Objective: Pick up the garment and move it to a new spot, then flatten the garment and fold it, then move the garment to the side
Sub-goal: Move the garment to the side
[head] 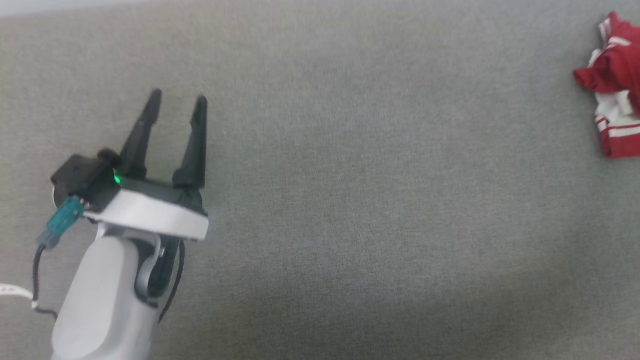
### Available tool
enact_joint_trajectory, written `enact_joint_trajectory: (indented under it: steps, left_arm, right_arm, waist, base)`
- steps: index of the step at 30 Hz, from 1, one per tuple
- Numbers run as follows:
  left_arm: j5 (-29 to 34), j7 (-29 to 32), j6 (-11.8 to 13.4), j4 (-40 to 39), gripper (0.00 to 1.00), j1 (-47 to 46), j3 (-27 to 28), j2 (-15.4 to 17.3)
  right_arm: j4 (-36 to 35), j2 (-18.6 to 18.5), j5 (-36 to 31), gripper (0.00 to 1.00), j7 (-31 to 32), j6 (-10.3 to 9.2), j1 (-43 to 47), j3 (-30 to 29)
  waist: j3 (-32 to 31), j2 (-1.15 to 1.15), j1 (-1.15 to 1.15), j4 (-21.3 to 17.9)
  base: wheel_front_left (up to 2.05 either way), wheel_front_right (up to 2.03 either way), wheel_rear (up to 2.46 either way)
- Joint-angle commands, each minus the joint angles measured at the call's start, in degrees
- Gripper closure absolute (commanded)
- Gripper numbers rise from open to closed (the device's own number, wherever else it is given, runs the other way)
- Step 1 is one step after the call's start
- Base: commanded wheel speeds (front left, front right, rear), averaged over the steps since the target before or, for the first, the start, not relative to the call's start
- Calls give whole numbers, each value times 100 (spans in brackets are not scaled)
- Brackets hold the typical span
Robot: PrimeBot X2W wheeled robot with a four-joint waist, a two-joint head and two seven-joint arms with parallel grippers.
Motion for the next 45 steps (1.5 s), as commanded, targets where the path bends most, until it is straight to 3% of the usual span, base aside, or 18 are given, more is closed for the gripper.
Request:
enact_joint_trajectory:
  steps: [1,14,21,32,45]
  left_arm:
    - [-12,-22,-10,-58,0,141,81,63]
    - [305,-22,-10,-173,0,1275,831,130]
    - [329,-22,-10,-296,0,1894,1285,134]
    - [169,-22,-10,-368,0,2560,1705,105]
    - [122,-22,-10,-315,0,2910,1841,114]
  right_arm:
    - [-54,60,19,0,-169,-9,131,45]
    - [-659,655,106,0,-690,-9,1410,35]
    - [-1520,873,-419,0,-692,-9,2297,-699]
    - [-2776,1537,-1456,0,-693,-9,3746,-1863]
    - [-3566,2100,-1913,0,-695,-9,4861,-2363]
  waist:
    - [-213,0,0,39]
    - [-1007,0,0,232]
    - [-1324,0,0,309]
    - [-1658,0,0,391]
    - [-1854,0,0,495]
  base:
    - [0,0,0]
    - [0,0,0]
    - [0,0,0]
    - [0,0,0]
    - [0,0,0]
